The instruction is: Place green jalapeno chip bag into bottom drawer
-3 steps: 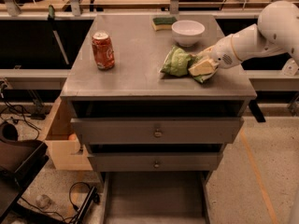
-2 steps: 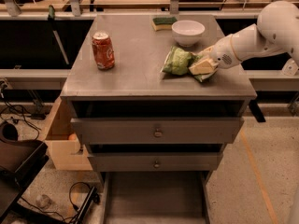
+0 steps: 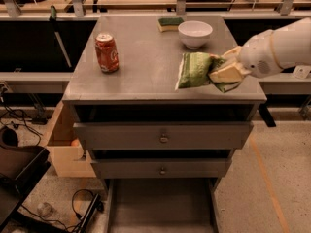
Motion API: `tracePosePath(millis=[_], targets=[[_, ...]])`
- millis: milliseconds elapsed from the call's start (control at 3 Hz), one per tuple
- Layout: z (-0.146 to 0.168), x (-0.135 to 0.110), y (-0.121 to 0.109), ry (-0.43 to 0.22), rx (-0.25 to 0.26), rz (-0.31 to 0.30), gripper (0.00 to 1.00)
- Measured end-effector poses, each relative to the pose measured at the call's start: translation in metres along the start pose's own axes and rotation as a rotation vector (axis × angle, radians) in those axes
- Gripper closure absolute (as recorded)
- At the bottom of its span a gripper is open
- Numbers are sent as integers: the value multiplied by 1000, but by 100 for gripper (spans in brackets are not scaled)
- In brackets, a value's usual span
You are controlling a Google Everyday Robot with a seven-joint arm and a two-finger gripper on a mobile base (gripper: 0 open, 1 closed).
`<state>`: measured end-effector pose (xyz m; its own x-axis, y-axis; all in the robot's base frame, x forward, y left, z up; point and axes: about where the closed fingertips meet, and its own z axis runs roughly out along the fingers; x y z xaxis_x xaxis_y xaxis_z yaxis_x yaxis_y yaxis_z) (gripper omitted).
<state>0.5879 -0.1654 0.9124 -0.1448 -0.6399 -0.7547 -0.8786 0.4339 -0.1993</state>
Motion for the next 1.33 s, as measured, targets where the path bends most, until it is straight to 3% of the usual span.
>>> tracePosePath(millis=[333, 667, 1000, 1333], targets=[[-53, 7, 79, 17, -17, -15, 100], [-74, 73, 141, 99, -65, 64, 100], [-61, 154, 183, 187, -110, 173, 100], [-53, 165, 196, 203, -134, 187, 100]])
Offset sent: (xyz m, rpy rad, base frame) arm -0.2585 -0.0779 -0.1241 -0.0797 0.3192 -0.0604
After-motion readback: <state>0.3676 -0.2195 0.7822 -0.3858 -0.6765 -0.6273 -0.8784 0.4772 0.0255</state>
